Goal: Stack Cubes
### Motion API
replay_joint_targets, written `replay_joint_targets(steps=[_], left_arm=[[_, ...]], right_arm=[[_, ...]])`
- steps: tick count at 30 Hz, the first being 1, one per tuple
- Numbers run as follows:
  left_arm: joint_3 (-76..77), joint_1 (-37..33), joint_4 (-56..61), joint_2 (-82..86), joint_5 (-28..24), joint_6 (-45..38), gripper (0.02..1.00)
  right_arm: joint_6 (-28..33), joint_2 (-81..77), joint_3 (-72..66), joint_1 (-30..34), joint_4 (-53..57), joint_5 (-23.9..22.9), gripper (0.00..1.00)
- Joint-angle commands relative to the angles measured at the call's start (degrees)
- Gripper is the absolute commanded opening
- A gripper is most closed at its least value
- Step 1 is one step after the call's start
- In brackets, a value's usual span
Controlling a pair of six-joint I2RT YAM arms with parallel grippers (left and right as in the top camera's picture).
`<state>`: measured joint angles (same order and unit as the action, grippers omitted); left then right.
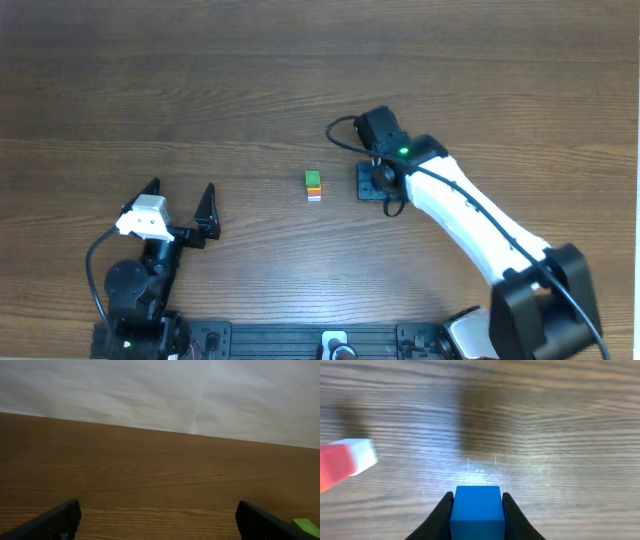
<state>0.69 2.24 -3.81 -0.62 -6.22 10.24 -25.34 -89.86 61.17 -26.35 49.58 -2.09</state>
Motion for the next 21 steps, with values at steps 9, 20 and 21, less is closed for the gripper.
replay_joint_targets(steps=[9, 20, 21], left_arm=[[-0.4, 0.1, 0.0, 0.5, 0.0, -0.8, 0.998], [-0.4, 0.1, 0.0, 0.5, 0.0, -0.8, 1.0], [-0.4, 0.1, 0.0, 0.5, 0.0, -0.8, 1.0]], right_arm=[[-6.4, 5.0, 20.2, -11.8, 13.8, -7.1, 0.121], [-15.3, -5.3, 35.3, -21.4, 23.5, -8.3, 0.121], [-16.1, -7.0, 37.2, -21.4, 25.2, -8.3, 0.119]])
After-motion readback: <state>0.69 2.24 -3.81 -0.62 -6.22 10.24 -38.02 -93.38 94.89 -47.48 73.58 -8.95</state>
